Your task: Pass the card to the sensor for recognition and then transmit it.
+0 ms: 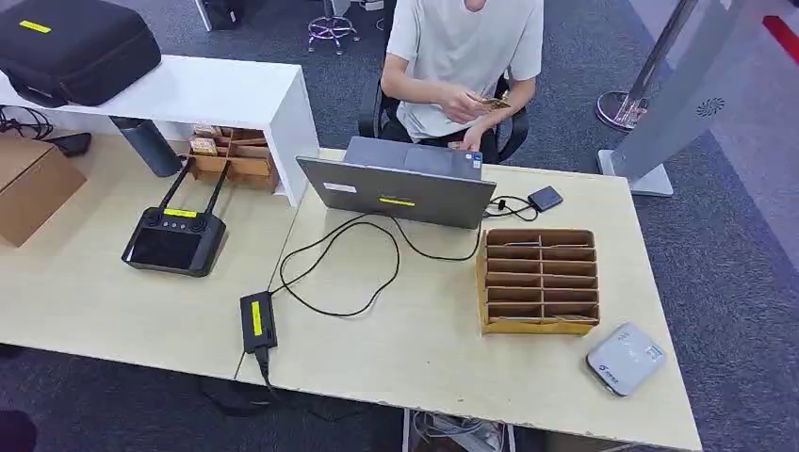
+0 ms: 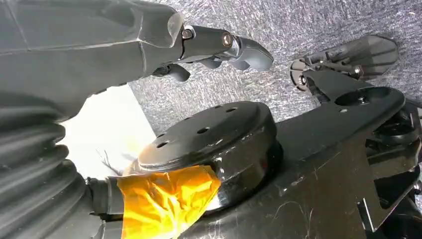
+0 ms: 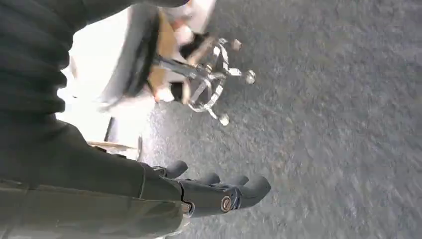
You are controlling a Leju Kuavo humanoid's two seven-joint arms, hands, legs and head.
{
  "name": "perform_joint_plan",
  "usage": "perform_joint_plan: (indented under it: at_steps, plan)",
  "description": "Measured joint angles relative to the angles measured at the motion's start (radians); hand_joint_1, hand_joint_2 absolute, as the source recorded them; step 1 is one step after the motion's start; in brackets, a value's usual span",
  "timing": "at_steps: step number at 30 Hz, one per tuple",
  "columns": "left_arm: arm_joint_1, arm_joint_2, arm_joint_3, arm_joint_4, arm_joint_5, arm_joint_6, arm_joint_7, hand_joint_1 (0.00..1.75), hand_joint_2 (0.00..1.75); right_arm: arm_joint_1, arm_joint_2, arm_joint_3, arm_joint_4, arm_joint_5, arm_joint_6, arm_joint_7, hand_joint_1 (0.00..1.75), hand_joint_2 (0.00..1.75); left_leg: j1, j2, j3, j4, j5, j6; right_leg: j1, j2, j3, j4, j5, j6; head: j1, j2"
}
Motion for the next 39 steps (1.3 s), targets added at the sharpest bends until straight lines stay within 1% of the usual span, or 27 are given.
perform_joint_plan:
  at_steps: [2,3,5,8,9,12,14,17,19,21,23,24,27,28,31,34,37,39]
  plan:
    - [0.004,0.000,0.000,0.000,0.005,0.000,-0.011,0.00,1.75,0.000,-0.007,-0.024,0.000,-0.024,-0.059,-0.024,0.00,1.75,0.000,0.000,0.000,0.000,0.000,0.000,0.000,0.000,0.000,0.000,0.000,0.000,0.000,0.000]
    - [0.006,0.000,0.001,0.000,0.005,-0.001,-0.016,0.00,1.75,0.000,-0.014,-0.034,0.000,-0.031,-0.076,-0.034,0.00,1.75,0.000,0.000,0.000,0.000,0.000,0.000,0.000,0.000,0.000,0.000,0.000,0.000,0.000,0.000]
    - [0.013,0.000,0.001,0.000,0.006,-0.004,-0.029,0.00,1.75,-0.006,-0.048,-0.055,0.000,-0.055,-0.110,-0.060,0.00,1.75,-0.001,0.000,-0.001,0.000,0.000,0.000,-0.001,0.000,0.000,0.000,0.000,0.000,0.000,0.000]
    - [0.018,0.001,0.001,0.000,0.005,-0.016,-0.052,0.00,1.75,-0.041,-0.126,-0.095,-0.002,-0.080,-0.190,-0.091,0.00,1.75,-0.002,0.002,-0.001,0.000,0.000,0.000,-0.002,0.002,0.000,0.000,0.001,0.001,0.000,0.000]
    - [0.018,0.002,0.001,0.000,0.004,-0.022,-0.060,0.00,1.75,-0.062,-0.167,-0.111,-0.002,-0.082,-0.211,-0.101,0.00,1.75,-0.003,0.003,-0.001,0.000,0.000,0.001,-0.003,0.002,0.000,0.000,0.001,0.001,0.000,0.000]
    - [0.021,0.002,0.001,0.000,0.003,-0.035,-0.078,0.00,1.75,-0.120,-0.258,-0.139,-0.004,-0.081,-0.240,-0.144,0.00,1.75,-0.004,0.003,-0.001,0.000,0.001,0.002,-0.004,0.002,0.000,-0.001,0.003,0.004,0.002,0.000]
    - [0.025,0.003,0.001,0.000,0.001,-0.048,-0.092,0.00,1.75,-0.173,-0.333,-0.153,-0.006,-0.058,-0.246,-0.172,0.00,1.75,-0.007,0.004,-0.001,0.001,0.001,0.003,-0.006,0.003,-0.001,-0.001,0.003,0.005,0.000,0.000]
    - [0.030,0.005,0.001,0.000,-0.001,-0.058,-0.110,0.00,1.75,-0.277,-0.465,-0.169,-0.007,0.009,-0.230,-0.183,0.00,1.75,-0.010,0.004,-0.002,0.000,0.003,0.006,-0.010,0.003,-0.003,0.001,0.004,0.006,0.000,0.000]
    - [0.034,0.006,0.001,0.000,-0.001,-0.064,-0.120,0.00,1.75,-0.361,-0.540,-0.179,-0.010,0.065,-0.211,-0.194,0.00,1.75,-0.010,0.004,-0.003,0.000,0.004,0.007,-0.010,0.003,-0.004,0.001,0.005,0.008,0.002,0.000]
    - [0.035,0.006,0.001,0.000,0.000,-0.066,-0.126,0.00,1.75,-0.447,-0.598,-0.184,-0.010,0.115,-0.197,-0.208,0.00,1.75,-0.012,0.004,-0.004,0.000,0.005,0.008,-0.011,0.003,-0.005,0.003,0.006,0.008,0.000,0.000]
    - [0.038,0.006,0.001,0.000,0.003,-0.070,-0.129,0.00,1.75,-0.553,-0.646,-0.182,-0.011,0.132,-0.179,-0.216,0.00,1.75,-0.012,0.003,-0.005,0.000,0.005,0.009,-0.011,0.002,-0.005,0.003,0.006,0.008,0.002,0.000]
    - [0.040,0.006,0.001,0.000,0.006,-0.073,-0.131,0.00,1.75,-0.609,-0.668,-0.172,-0.011,0.134,-0.172,-0.219,0.00,1.75,-0.012,0.003,-0.005,0.000,0.005,0.009,-0.012,0.003,-0.006,0.004,0.006,0.008,0.000,0.000]
    - [0.043,0.005,0.001,0.000,0.011,-0.075,-0.135,0.00,1.75,-0.789,-0.703,-0.112,-0.012,0.140,-0.161,-0.217,0.00,1.75,-0.012,0.003,-0.005,0.000,0.006,0.008,-0.012,0.003,-0.007,0.005,0.006,0.008,0.001,0.000]
    - [0.044,0.005,0.001,0.000,0.013,-0.076,-0.136,0.00,1.75,-0.852,-0.707,-0.078,-0.013,0.141,-0.157,-0.210,0.00,1.75,-0.012,0.003,-0.004,0.000,0.006,0.008,-0.012,0.003,-0.007,0.005,0.006,0.007,0.000,0.000]
    - [0.045,0.002,0.001,0.000,0.013,-0.076,-0.138,0.00,1.75,-0.976,-0.709,0.004,-0.013,0.142,-0.153,-0.200,0.00,1.75,-0.011,0.000,-0.004,0.000,0.008,0.007,-0.011,0.001,-0.007,0.005,0.006,0.007,0.000,0.000]
    - [0.047,0.001,0.001,0.000,0.013,-0.076,-0.138,0.00,1.75,-1.034,-0.709,0.046,-0.013,0.142,-0.156,-0.198,0.00,1.75,-0.011,-0.005,-0.006,0.000,0.009,0.007,-0.010,-0.003,-0.007,0.005,0.006,0.007,0.001,0.000]
    - [0.048,0.000,0.001,0.000,0.013,-0.076,-0.137,0.00,1.75,-1.054,-0.709,0.064,-0.013,0.142,-0.159,-0.204,0.00,1.75,-0.011,-0.007,-0.007,0.000,0.009,0.007,-0.010,-0.004,-0.008,0.005,0.006,0.007,0.001,0.000]
    - [0.048,0.000,0.001,0.000,0.013,-0.076,-0.137,0.00,1.75,-1.072,-0.707,0.076,-0.013,0.142,-0.167,-0.221,0.00,1.75,-0.011,-0.006,-0.010,0.000,0.009,0.007,-0.011,-0.004,-0.009,0.006,0.006,0.007,0.001,0.000]
